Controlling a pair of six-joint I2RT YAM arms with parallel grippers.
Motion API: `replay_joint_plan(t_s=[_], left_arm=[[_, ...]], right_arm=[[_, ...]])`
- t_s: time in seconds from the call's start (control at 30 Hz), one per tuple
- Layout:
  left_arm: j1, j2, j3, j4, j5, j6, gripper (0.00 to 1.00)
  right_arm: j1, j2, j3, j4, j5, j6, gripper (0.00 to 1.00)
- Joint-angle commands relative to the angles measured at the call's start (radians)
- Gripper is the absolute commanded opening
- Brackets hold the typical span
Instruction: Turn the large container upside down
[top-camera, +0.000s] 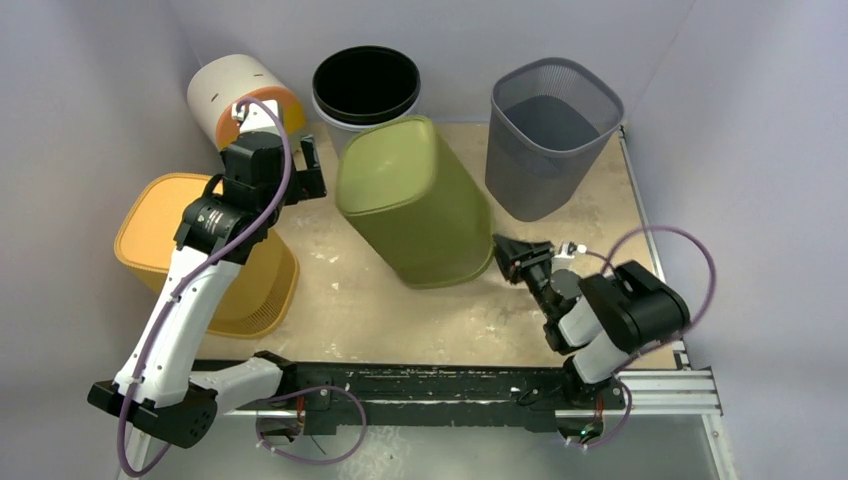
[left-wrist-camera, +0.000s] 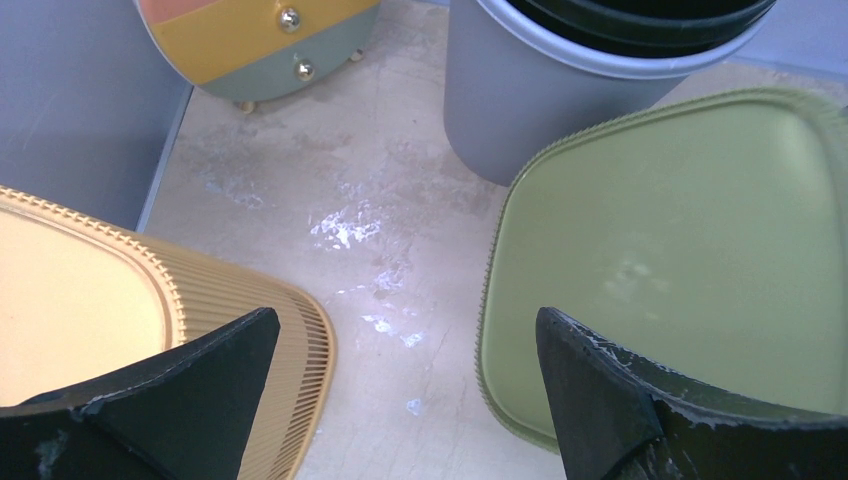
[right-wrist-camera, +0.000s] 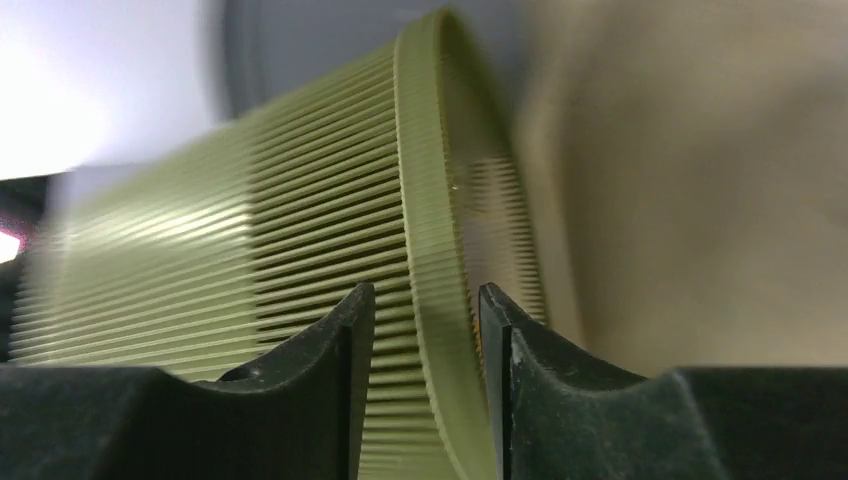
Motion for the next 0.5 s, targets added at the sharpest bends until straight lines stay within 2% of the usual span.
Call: replay_joint_plan(t_s=[0.0,0.23,0.47], left_arm=[[-0.003,-0.035,-0.020,0.069,-0.009,0.022,0.96],[-0.003,-0.041,-0.052,0.088,-0.008,0.026,0.96],[-0.002,-0.037,-0.039,0.089,0.008,0.025,0.96]], right_arm=[[0.004,0.129,-0.104,0.389,-0.040,-0.114,0.49],[-0.009,0.162,-0.086,0.388,-0.051,-0.146,0.55],[-0.009,0.116,-0.078,0.364,-0.080,-0.225,0.63]])
